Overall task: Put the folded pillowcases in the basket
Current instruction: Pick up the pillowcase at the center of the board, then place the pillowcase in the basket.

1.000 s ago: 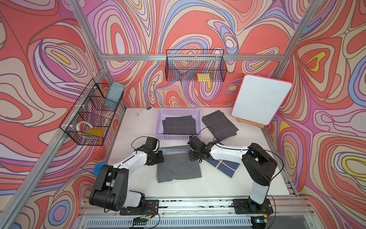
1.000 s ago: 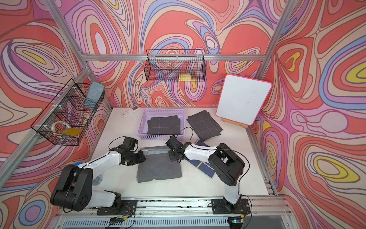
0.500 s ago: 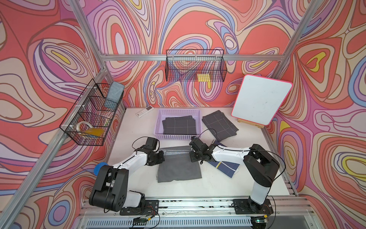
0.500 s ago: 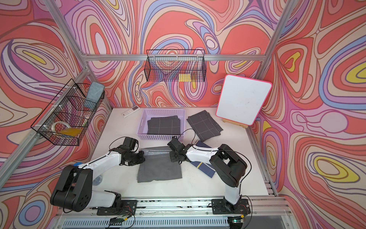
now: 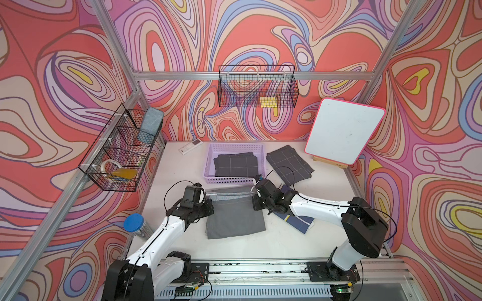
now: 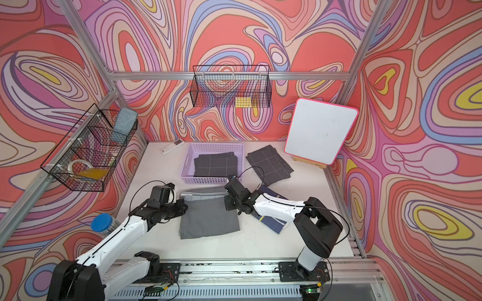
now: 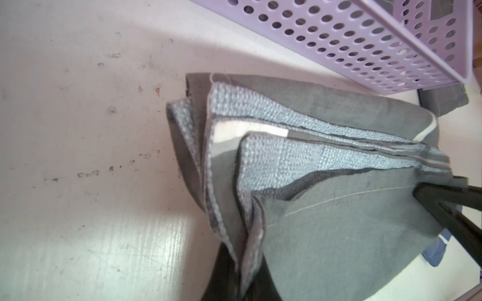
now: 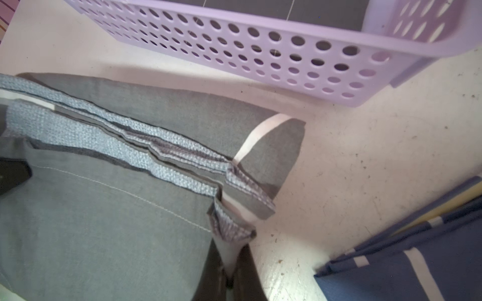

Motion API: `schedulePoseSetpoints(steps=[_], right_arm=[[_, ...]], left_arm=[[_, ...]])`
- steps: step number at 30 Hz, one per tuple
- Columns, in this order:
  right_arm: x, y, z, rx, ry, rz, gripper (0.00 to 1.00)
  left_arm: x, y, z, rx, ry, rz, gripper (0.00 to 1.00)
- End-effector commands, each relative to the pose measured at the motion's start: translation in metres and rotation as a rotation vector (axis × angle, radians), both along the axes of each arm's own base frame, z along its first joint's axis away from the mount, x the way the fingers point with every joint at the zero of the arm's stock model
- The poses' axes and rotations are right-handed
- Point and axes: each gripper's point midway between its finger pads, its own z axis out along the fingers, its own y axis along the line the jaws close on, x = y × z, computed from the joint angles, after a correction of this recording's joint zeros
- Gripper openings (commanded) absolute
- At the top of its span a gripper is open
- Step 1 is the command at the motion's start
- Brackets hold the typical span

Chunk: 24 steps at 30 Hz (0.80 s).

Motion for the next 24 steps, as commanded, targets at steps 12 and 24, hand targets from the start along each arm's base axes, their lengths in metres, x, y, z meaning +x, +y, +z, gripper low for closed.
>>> schedulePoseSetpoints(steps=[12,24], right_arm=[[0.010,-0.002,0.072,0.094,-0.138,-0.027,0.00],[0.064,-0.010,0.114,0.164,-0.209,-0.092,0.00]], left_arm=[[0.001,0.007,0.053,0.004,-0.118,0.033,0.00],[0.061,-0.001,0.105,0.024,-0.215,0.004,0.00]])
